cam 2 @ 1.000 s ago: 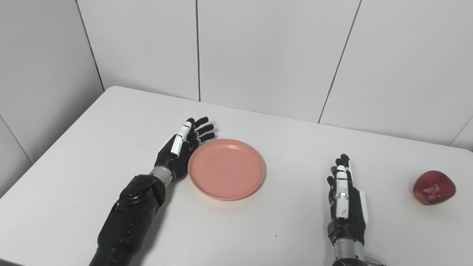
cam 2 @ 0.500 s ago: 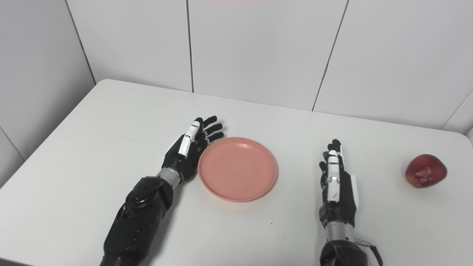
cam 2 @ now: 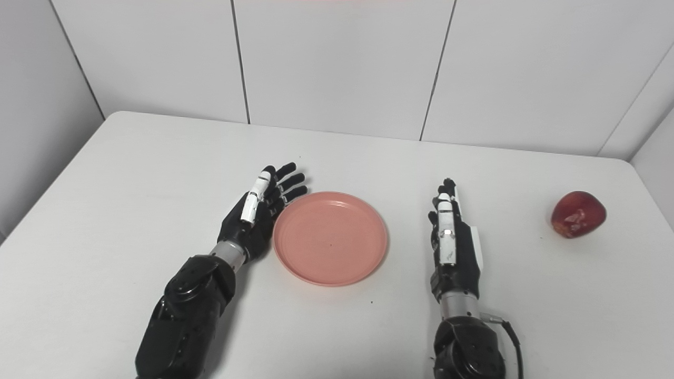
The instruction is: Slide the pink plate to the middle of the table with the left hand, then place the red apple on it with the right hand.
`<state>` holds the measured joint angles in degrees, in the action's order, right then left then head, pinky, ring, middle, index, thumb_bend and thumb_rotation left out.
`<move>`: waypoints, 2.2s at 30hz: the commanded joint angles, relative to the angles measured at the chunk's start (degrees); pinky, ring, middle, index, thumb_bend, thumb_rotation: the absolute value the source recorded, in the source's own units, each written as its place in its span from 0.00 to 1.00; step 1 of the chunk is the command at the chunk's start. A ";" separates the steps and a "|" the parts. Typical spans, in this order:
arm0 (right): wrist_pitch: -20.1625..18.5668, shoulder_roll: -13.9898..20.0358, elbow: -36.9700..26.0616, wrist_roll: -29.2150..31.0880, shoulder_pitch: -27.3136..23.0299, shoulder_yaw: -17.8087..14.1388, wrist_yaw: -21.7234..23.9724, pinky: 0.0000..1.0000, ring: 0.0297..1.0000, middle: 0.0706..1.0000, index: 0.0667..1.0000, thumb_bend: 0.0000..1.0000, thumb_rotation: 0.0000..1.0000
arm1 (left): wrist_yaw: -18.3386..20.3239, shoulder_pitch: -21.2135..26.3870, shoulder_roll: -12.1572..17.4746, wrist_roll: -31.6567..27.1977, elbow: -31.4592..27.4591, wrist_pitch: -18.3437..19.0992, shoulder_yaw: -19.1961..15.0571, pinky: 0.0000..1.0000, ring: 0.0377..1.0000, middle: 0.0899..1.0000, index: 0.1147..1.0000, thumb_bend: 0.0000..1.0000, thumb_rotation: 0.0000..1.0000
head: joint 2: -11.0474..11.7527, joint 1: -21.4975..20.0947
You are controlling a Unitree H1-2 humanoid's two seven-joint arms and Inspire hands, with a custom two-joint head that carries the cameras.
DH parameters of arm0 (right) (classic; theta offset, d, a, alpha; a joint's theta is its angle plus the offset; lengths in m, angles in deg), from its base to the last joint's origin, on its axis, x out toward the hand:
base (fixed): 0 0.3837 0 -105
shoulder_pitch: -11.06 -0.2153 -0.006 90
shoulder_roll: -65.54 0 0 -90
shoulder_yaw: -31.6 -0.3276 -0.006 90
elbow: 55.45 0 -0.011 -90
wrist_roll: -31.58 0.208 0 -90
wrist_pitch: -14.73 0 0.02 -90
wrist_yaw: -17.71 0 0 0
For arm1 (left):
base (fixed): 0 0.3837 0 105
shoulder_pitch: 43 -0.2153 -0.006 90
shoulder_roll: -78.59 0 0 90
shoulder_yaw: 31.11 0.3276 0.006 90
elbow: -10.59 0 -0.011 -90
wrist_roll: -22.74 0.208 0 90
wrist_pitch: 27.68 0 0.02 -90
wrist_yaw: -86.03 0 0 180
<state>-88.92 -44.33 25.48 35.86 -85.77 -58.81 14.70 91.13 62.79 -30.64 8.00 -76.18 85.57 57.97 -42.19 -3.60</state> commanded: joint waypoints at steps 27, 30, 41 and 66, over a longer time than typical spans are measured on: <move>1.64 -0.61 -0.59 -0.26 -3.41 -0.90 -0.23 1.00 0.99 1.00 0.99 0.31 1.00 | -1.08 -1.71 -0.75 2.04 1.02 -2.45 -0.42 0.87 0.87 0.88 0.86 0.36 1.00 | -0.15 -6.53; 2.96 -0.32 -0.13 -0.46 -4.10 -1.40 -0.45 1.00 1.00 1.00 0.99 0.32 1.00 | -0.91 -1.60 -0.53 2.29 2.00 -3.45 -0.60 0.87 0.87 0.88 0.87 0.36 1.00 | 0.54 -7.68; 5.33 0.43 0.64 -4.13 -5.17 -1.10 -1.17 1.00 0.98 0.99 0.98 0.46 1.00 | -0.41 -1.55 0.38 1.38 4.45 -5.63 -1.84 0.88 0.87 0.88 0.86 0.36 1.00 | 2.72 -13.80; -0.95 7.14 -8.02 -26.37 -8.05 -2.62 -7.86 0.85 0.88 0.89 0.87 0.83 0.76 | 2.63 -0.50 1.73 -0.98 11.85 -11.99 -3.65 0.89 0.87 0.87 0.86 0.38 1.00 | 7.47 -22.28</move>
<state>-89.28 -37.56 20.26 10.80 -91.30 -61.01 7.88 94.41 63.62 -29.31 6.76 -67.30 71.76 54.54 -34.72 -25.93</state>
